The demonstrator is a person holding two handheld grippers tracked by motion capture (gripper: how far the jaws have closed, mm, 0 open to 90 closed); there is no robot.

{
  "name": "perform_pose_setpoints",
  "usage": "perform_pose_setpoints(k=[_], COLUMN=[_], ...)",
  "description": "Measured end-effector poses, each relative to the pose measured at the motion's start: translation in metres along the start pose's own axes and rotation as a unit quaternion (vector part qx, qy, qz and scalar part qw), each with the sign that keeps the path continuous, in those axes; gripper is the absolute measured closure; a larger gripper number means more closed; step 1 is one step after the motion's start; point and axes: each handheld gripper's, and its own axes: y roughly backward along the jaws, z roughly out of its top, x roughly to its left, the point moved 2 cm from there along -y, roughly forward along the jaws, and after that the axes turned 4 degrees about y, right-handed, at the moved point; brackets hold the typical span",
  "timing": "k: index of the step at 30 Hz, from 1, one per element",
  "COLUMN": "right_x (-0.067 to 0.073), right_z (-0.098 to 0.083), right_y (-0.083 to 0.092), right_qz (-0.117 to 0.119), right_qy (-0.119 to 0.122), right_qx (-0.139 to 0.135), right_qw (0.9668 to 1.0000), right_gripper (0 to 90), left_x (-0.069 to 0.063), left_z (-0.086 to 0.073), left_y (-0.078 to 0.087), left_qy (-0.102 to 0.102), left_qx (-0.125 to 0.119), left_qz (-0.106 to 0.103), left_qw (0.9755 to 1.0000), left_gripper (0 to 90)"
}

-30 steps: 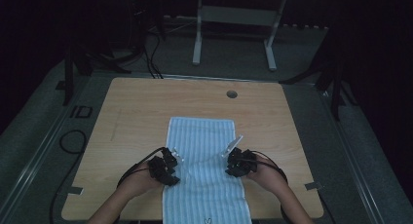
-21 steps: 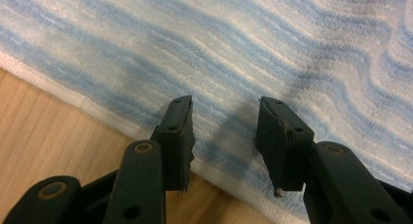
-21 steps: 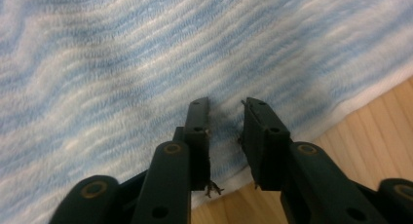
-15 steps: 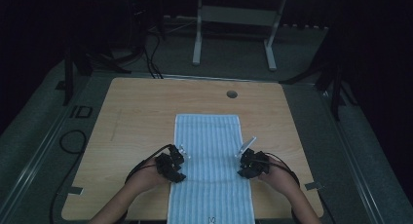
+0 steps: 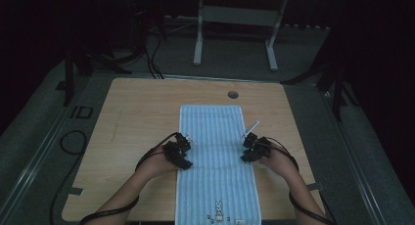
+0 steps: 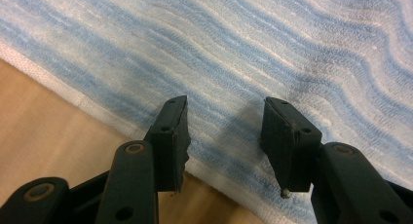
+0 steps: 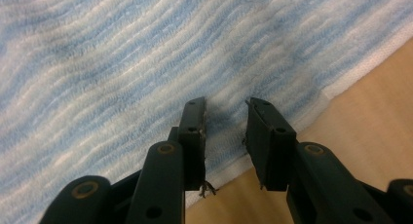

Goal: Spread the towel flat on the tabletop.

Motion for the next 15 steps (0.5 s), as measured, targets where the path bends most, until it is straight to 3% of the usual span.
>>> perform_pose_setpoints(k=[6, 8, 15], right_x=[-0.016, -0.018, -0.014], right_z=[0.010, 0.011, 0.008], right_y=[-0.003, -0.004, -0.003], right_qz=[-0.007, -0.005, -0.006], right_qy=[-0.003, -0.007, -0.010], right_qx=[0.008, 0.006, 0.005], right_qw=[0.9999, 0.9999, 0.9999], right_gripper=[65.2, 64.6, 59.7], left_x=[0.010, 0.013, 0.016], left_z=[0.012, 0.013, 0.014], left_y=[-0.004, -0.004, -0.004], left_qy=[0.001, 0.008, 0.001], left_qx=[0.004, 0.000, 0.002], left_qz=[0.009, 0.008, 0.012], left_qw=[0.9999, 0.9999, 0.9999], left_gripper=[50.4, 49.9, 47.8])
